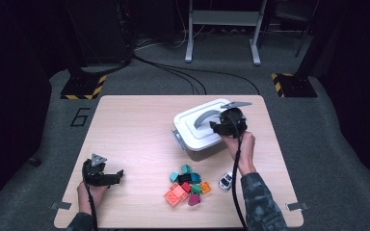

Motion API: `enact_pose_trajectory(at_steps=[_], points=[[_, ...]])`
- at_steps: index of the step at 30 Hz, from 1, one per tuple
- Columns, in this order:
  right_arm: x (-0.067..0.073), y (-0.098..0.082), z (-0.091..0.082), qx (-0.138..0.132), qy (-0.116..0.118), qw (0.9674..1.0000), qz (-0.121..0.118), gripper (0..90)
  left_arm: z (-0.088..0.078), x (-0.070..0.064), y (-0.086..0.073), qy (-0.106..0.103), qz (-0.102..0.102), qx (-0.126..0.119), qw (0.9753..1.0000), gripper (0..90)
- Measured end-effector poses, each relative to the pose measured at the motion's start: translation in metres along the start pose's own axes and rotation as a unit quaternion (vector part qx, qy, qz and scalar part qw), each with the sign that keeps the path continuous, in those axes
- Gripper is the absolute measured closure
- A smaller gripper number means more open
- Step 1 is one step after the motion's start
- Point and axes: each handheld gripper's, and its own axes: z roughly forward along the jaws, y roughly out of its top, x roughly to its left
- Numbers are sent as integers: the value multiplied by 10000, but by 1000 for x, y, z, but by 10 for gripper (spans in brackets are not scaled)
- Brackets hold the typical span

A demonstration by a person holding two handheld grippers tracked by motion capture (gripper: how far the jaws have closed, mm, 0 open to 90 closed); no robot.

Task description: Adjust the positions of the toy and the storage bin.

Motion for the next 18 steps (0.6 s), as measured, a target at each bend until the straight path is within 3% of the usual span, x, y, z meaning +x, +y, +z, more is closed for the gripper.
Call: enact_pose_trajectory(at_steps=[5,9,18], points=[[-35,-1,-3,100,-433,9989,137,539,0,0,0,2,6,-7,10000,22],[-58,-3,1,136,-576,9977,339,562,0,0,0,1,6,-5,10000,22],[-80,-10,8,193,-721,9953,620,633,0,0,0,2,5,-5,10000,22]])
